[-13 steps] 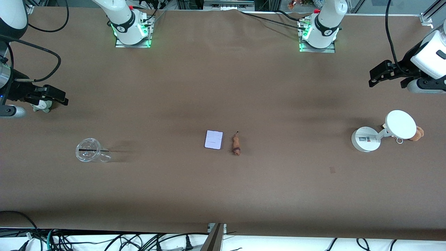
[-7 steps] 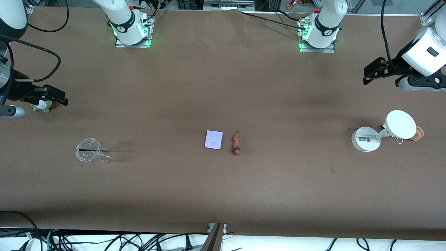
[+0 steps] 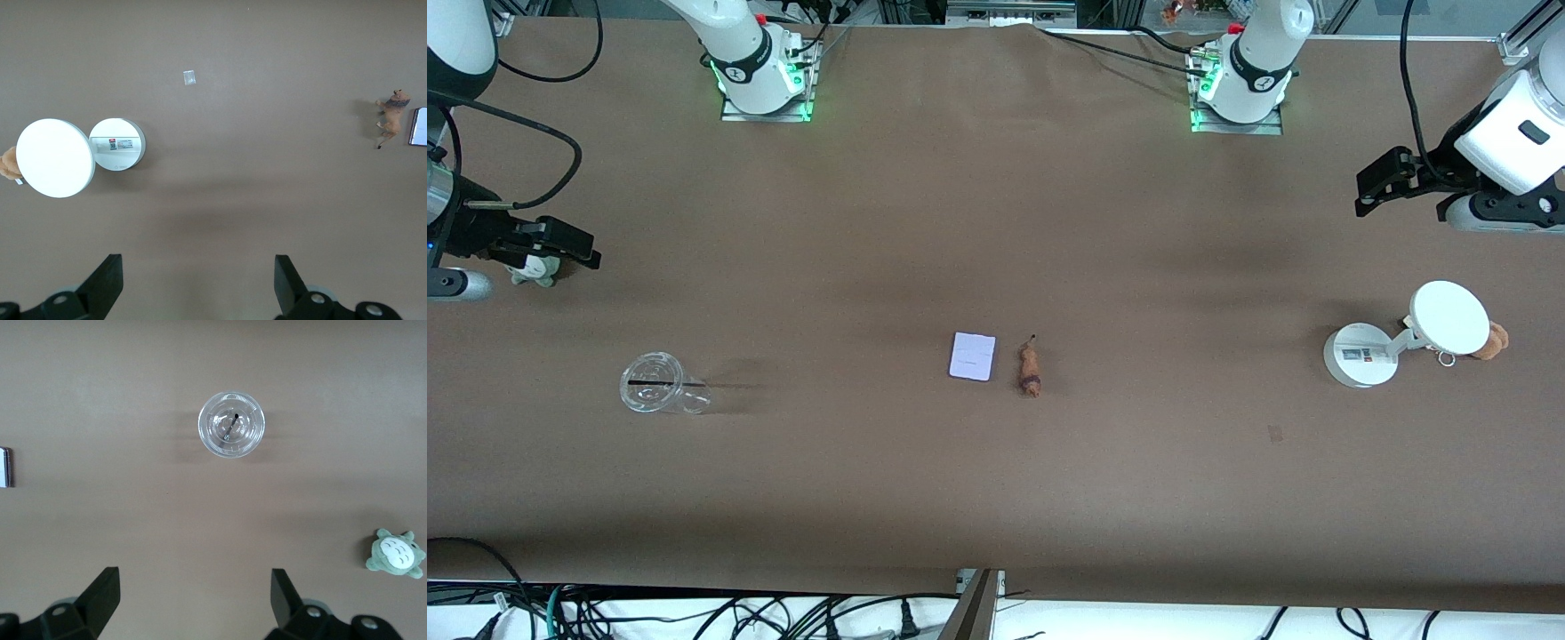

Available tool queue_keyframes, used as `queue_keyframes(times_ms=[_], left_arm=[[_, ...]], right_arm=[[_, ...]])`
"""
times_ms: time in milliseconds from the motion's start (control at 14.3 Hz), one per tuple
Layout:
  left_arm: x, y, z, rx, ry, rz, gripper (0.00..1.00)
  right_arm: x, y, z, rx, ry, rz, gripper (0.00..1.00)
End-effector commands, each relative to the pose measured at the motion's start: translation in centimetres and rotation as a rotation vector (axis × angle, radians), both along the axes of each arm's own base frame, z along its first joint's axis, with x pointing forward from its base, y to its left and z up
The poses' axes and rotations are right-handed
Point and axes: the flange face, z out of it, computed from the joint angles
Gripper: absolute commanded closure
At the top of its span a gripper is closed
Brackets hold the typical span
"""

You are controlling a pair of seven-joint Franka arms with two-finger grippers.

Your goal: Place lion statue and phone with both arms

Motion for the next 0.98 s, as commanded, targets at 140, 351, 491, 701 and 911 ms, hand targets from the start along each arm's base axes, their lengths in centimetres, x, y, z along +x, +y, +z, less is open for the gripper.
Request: queue_keyframes(times_ms=[140, 351, 491, 701, 911], left_arm=[[0.0, 0.7, -0.2, 0.029, 0.004, 0.0, 0.0], [0.2, 0.7, -0.1, 0.028, -0.005, 0.002, 0.0], [0.5, 0.9, -0.6, 0.028, 0.002, 0.005, 0.0], [0.8, 1.0, -1.1, 0.029, 0.01, 0.006, 0.0], [0.8, 0.6, -1.0, 0.03, 0.008, -0.001, 0.0]], right_arm=[[0.1, -0.7, 0.5, 0.048, -0.009, -0.015, 0.0], [0.2, -0.9, 0.5, 0.051, -0.008, -0.018, 0.0], [0.1, -0.9, 0.5, 0.052, -0.009, -0.018, 0.0], [0.1, -0.9, 0.5, 0.05, -0.009, -0.018, 0.0], [0.1, -0.9, 0.5, 0.05, -0.009, -0.018, 0.0]])
